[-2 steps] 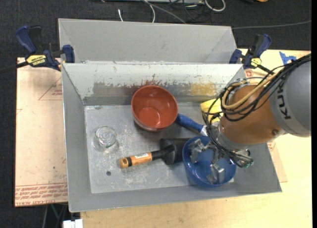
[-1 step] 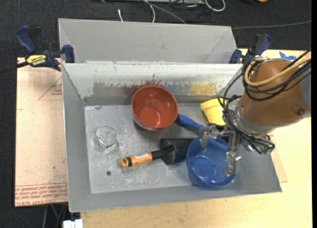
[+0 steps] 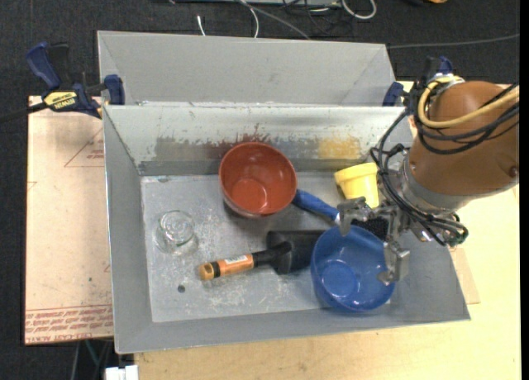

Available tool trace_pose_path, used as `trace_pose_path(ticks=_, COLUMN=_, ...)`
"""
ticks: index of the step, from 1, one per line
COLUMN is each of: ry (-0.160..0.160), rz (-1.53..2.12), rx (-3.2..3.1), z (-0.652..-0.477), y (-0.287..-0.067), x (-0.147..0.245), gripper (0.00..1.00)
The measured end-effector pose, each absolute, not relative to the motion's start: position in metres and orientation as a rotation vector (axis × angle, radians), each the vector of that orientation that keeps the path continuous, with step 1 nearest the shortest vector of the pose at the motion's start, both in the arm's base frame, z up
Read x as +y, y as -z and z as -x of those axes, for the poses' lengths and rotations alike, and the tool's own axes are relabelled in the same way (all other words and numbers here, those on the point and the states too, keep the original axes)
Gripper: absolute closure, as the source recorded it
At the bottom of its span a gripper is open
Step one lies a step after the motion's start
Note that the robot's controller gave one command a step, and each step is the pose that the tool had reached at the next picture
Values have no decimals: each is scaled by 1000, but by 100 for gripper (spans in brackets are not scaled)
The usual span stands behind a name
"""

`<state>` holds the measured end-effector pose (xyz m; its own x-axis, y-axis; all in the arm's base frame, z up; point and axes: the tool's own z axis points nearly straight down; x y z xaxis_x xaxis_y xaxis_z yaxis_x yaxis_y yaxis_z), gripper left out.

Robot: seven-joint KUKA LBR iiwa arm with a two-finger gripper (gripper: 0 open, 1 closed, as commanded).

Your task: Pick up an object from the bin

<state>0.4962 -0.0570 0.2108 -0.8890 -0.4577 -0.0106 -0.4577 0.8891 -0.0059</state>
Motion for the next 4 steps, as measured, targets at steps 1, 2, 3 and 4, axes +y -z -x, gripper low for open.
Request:
trace_pose_path(ticks=1, ry=6, rz=783, rx=3027, z=-528, y=-233, x=-86, gripper=0)
trace_pose_path(ticks=2, ry=-3, rz=730, rx=3037, z=-508, y=-203, x=-29, gripper=0)
trace_pose_path(ticks=3, ry=10, rz=910, rx=2988, z=-513, y=-167, x=-66, gripper=0)
trace_pose_path(ticks=4, ry=1, rz=772, rx=3022, z=-495, y=-179, x=-8, gripper=100)
